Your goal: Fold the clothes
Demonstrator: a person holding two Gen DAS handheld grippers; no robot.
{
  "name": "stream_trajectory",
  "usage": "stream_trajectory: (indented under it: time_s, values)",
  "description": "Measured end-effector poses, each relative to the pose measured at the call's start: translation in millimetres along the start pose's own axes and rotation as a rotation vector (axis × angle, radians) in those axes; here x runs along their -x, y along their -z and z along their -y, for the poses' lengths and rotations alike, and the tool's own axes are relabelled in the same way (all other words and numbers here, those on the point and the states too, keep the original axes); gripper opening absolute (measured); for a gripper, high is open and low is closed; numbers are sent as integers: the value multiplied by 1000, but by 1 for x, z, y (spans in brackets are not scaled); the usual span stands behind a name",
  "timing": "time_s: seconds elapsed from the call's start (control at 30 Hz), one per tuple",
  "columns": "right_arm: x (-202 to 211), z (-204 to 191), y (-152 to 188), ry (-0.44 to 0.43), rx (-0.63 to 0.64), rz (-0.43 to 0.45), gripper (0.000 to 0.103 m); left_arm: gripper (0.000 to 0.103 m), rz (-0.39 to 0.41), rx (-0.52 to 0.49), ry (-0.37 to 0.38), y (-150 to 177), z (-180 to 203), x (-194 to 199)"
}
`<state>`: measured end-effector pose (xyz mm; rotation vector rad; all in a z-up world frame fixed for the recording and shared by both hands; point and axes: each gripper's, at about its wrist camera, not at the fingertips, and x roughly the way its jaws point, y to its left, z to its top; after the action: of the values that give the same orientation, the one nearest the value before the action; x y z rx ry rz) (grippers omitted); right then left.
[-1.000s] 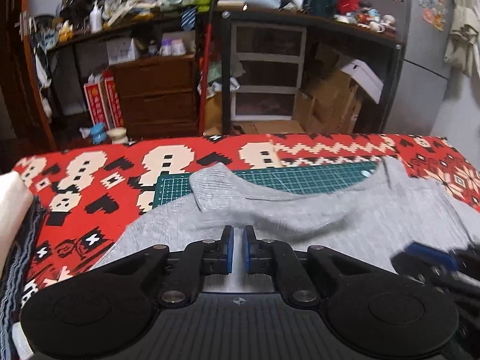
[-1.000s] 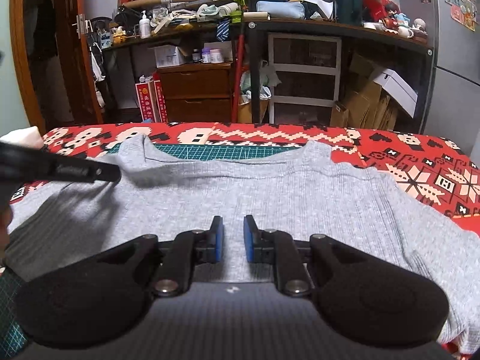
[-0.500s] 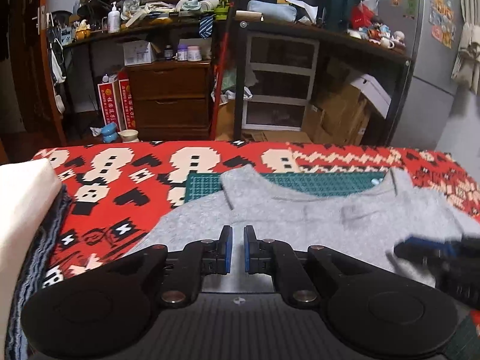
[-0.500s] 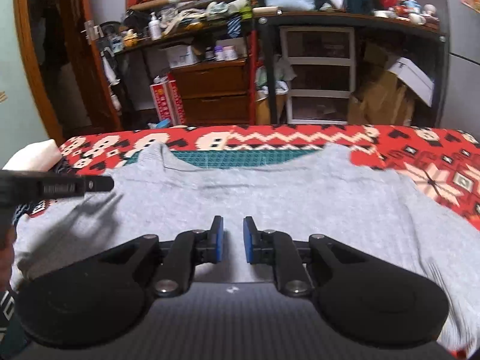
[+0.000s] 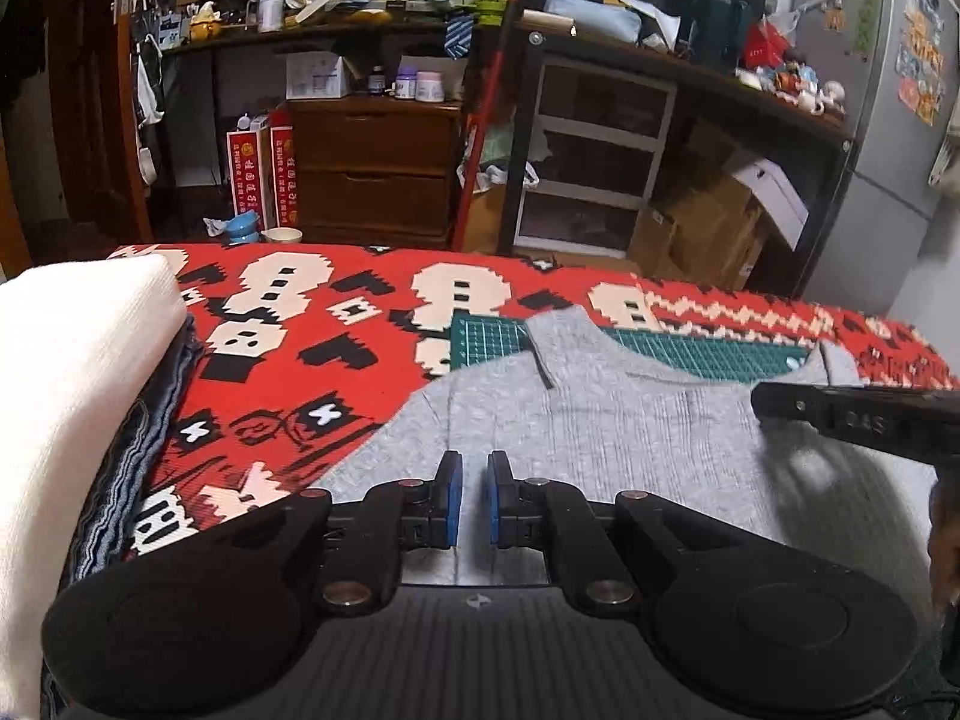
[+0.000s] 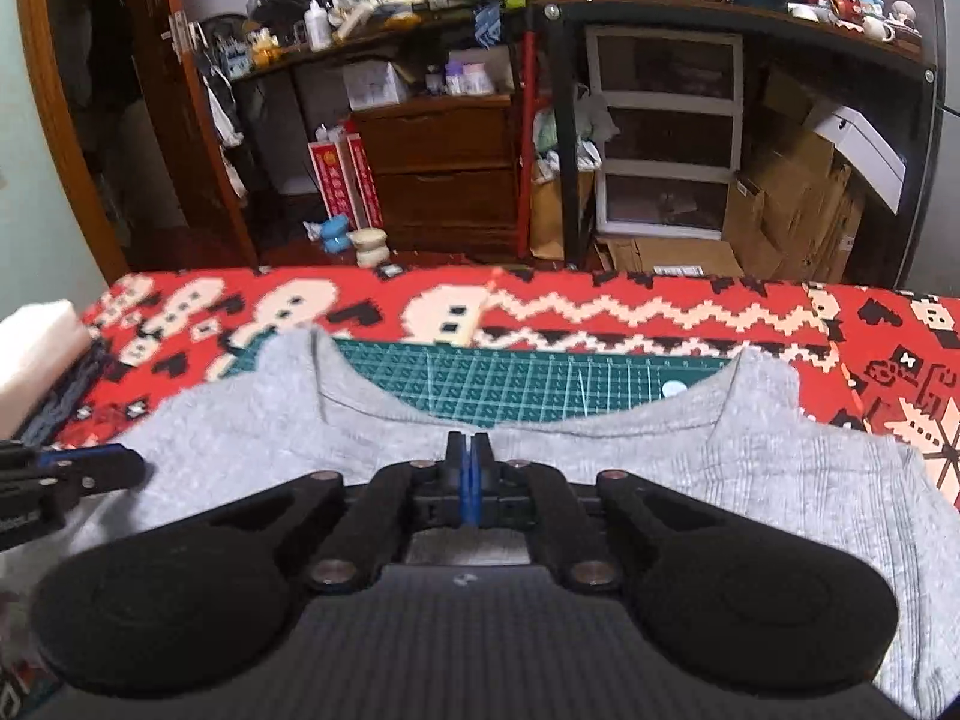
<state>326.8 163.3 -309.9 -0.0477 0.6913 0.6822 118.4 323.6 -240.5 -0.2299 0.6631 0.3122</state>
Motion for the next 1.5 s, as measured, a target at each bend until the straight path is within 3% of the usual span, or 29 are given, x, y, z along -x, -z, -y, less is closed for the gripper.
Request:
stream_trajectory:
  time_s: [0.07,0.17,0.4,0.67,0.7,0.77,1.0,1.17,1.3,1.4,1.5]
  values:
    - [4,-9,1,-50,28,5,2,18,7,13,3,-4,-4,0]
    - [0,-23,0,-99,74,-21,2,22,14,-4,14,-12,-4,-3]
    - [-31,-30,-3,-92,51,-63,2,23,-20,-41,15,-20,-1,-21]
    - [-27,-29,1,-106,45,-57,3,22,-36,-56,15,-27,1,-41]
    - [-27,-28,1,-107,41,-57,3,22,-40,-60,13,-27,1,-44]
    - [-25,-29,1,-108,38,-55,3,3,-34,-72,19,-28,2,-44]
    - [-14,-40,-8,-131,77,-22,3,3,94,-85,-40,-29,0,-5]
    - [-31,-40,-6,-115,66,-57,2,3,7,-50,-47,-24,-12,-26]
    - [-3,-17,-10,-122,-15,-6,3,3,-17,-39,-51,-20,-17,-33]
    - [29,13,-8,-39,-18,13,3,4,-11,-25,-40,-19,-19,-30]
    - [54,55,-2,102,-1,-1,4,4,-5,-31,-39,-18,-19,-28]
